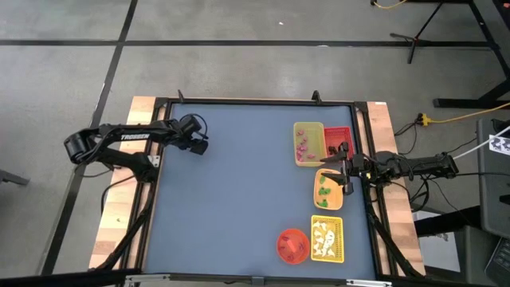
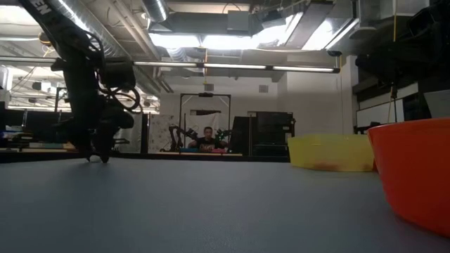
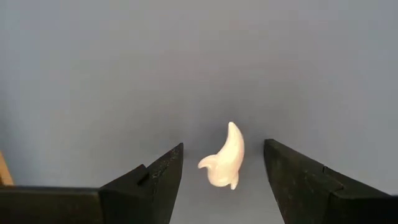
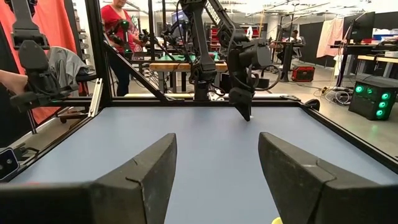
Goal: Sort Halloween decoration
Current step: Put the white ghost toy into the bottom yellow bin
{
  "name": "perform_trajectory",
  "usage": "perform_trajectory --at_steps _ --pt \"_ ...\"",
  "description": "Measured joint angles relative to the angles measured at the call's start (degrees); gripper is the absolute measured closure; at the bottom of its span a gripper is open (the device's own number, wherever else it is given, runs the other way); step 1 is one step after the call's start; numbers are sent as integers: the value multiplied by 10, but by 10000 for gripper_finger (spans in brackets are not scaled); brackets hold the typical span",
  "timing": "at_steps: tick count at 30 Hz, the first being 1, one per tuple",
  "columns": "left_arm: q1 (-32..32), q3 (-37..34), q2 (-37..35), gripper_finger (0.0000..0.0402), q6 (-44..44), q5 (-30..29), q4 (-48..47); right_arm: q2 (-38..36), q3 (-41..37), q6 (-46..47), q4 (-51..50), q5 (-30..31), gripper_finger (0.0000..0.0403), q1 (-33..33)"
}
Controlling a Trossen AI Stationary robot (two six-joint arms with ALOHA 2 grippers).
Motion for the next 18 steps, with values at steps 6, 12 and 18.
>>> perform_trajectory --at_steps 6,12,18 --pt "0 3 24 193 -13 1 -3 0 0 0 0 0 178 0" --pt "0 3 29 211 -13 7 -4 0 0 0 0 0 178 0" --pt "0 2 30 243 -15 9 -4 0 0 0 0 0 178 0"
